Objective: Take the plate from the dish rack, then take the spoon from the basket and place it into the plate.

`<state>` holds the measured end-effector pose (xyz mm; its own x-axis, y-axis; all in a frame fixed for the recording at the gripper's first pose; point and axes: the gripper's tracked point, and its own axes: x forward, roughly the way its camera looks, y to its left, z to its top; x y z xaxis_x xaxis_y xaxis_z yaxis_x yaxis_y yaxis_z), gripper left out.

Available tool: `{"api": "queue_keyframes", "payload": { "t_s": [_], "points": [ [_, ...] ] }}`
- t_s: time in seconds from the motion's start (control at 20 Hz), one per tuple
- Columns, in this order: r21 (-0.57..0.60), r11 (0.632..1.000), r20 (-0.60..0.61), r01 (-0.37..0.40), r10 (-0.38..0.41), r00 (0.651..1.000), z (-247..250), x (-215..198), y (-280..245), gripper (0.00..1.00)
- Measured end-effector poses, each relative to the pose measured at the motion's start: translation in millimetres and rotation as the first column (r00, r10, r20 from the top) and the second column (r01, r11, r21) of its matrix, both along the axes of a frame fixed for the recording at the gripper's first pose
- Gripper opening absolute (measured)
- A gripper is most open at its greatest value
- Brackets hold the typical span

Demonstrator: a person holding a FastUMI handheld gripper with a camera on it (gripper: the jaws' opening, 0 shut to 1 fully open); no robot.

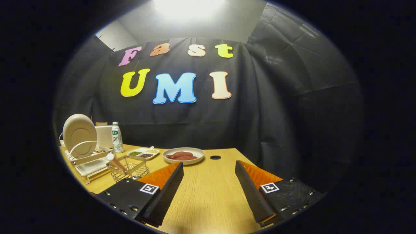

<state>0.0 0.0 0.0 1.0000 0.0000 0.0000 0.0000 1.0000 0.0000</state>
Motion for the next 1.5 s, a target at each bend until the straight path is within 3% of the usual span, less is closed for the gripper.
{"api": "queue_keyframes", "payload": {
  "t_s": [0.25, 0.5, 0.75, 1.1, 1.5],
  "points": [
    [-0.057, 0.994, 0.028, 0.097, -0.096, 0.995, 78, -32, -12, 0.98],
    [-0.091, 0.985, -0.030, 0.144, -0.148, 0.989, 130, -99, 27, 0.98],
    [-0.046, 0.999, -0.068, 0.027, -0.030, 0.997, 164, -140, 139, 0.98],
    [0.033, 0.987, -0.103, -0.159, 0.162, 0.982, 158, -128, 285, 0.98],
    [0.172, 0.964, -0.253, -0.200, 0.240, 0.937, 99, -82, 374, 0.98]
  ]
}}
